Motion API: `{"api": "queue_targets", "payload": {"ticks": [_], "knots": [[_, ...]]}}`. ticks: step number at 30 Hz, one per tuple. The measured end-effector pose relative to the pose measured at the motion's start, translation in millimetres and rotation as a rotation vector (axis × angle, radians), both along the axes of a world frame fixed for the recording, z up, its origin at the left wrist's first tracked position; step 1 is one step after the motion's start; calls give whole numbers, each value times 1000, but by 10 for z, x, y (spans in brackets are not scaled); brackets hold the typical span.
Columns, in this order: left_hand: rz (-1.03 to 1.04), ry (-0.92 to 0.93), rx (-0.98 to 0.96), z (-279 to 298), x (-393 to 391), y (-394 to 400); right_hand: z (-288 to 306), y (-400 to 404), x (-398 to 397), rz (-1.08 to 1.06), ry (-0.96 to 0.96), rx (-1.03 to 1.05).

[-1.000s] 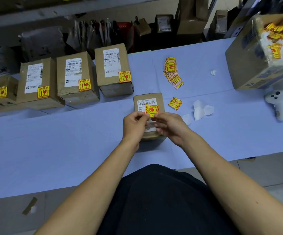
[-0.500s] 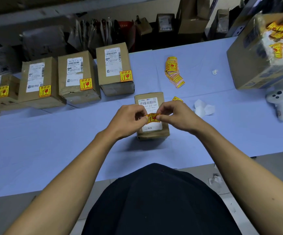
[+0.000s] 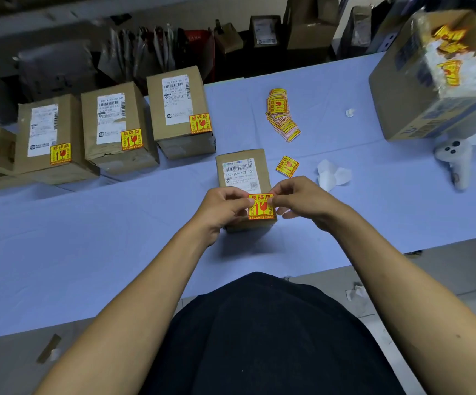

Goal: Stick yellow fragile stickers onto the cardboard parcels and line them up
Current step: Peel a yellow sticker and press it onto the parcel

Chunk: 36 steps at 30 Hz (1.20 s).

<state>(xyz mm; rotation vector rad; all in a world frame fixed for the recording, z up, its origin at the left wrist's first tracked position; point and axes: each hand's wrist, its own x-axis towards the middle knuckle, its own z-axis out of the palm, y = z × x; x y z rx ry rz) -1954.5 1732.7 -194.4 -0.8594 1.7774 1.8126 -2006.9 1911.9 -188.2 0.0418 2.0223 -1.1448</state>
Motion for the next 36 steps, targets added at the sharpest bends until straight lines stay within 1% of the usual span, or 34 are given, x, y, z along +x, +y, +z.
{"api": "queue_targets", "payload": {"ticks": [2, 4, 6, 9, 13, 15, 16, 19, 20, 29, 33, 36], "knots": [[-20, -22, -58, -18, -3, 55, -67, -12, 22, -28, 31, 79], [-8, -42, -77, -50, -2, 116, -134, -24, 60, -92, 52, 109], [12, -52, -73, -80, 2, 162, -177, -18, 81, -164, 30, 100], [60, -53, -37, -98, 0, 190, -200, 14, 104, -167, -1, 83], [54, -59, -92, -90, -31, 202, -218, 33, 114, -243, -48, 33], [9, -45, -168, -111, -44, 202, -243, 33, 111, -259, -54, 37], [-37, -23, -238, -137, -53, 201, -262, 34, 117, -260, -55, 42], [-229, 56, -544, -194, -68, 218, -338, 30, 154, -278, -54, 57], [-267, 68, -613, -202, -68, 227, -362, 29, 165, -288, -41, 68], [-418, 163, -795, -254, -58, 270, -440, 41, 216, -207, 167, 214], [-526, 231, -943, -230, -35, 308, -468, 38, 222, -174, 187, 244], [-592, 247, -1033, -228, -50, 322, -469, 65, 219, -168, 176, 241]]}}
